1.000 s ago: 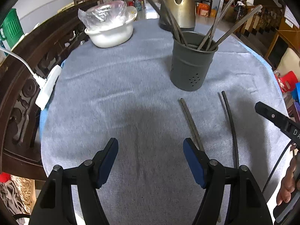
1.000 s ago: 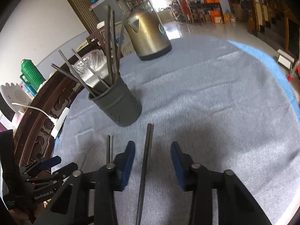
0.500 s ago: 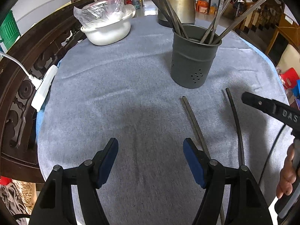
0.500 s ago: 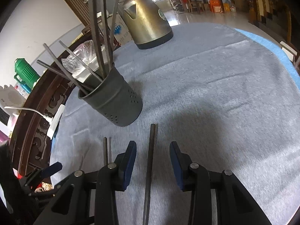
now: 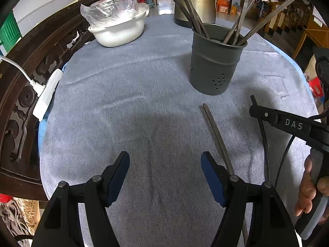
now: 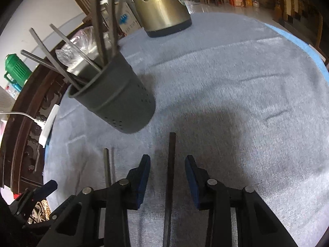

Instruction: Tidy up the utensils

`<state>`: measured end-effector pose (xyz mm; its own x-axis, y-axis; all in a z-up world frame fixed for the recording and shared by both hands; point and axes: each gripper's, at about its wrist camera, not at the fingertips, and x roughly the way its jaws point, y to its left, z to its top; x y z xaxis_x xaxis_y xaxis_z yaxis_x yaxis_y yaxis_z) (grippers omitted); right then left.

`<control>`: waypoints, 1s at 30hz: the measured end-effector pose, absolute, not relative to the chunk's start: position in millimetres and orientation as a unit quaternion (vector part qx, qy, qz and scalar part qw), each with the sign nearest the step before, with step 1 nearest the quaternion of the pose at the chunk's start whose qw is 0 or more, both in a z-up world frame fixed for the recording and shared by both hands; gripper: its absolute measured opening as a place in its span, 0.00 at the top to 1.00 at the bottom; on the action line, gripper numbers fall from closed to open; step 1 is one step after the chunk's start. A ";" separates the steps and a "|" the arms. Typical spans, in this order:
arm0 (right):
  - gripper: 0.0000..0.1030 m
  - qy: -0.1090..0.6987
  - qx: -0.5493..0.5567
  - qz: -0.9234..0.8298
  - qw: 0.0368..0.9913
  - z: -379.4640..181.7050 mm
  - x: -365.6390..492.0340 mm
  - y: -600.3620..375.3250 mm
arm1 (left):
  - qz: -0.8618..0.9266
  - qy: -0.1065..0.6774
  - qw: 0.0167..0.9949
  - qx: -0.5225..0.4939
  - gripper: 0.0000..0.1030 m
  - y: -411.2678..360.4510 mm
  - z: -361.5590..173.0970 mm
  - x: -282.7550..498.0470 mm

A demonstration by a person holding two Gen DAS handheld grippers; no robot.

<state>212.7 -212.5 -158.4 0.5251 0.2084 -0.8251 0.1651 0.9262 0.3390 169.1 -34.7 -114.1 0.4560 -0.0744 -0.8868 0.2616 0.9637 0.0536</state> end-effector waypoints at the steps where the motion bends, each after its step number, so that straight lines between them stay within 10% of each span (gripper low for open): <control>1: 0.72 0.491 0.194 0.012 0.849 -160.5 213.0 -213.2 | -0.099 0.512 0.848 0.092 0.30 -34.6 -114.1 169.1; 30: 0.85 0.496 0.162 0.034 0.853 -171.0 205.7 -220.9 | -0.094 0.523 0.840 0.112 0.30 -49.5 -121.8 182.9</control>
<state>205.7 -220.9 -171.1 0.5063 0.2190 -0.8341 0.1020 0.9452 0.3101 182.9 -49.5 -121.8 0.4360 -0.0401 -0.8991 0.2745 0.9573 0.0905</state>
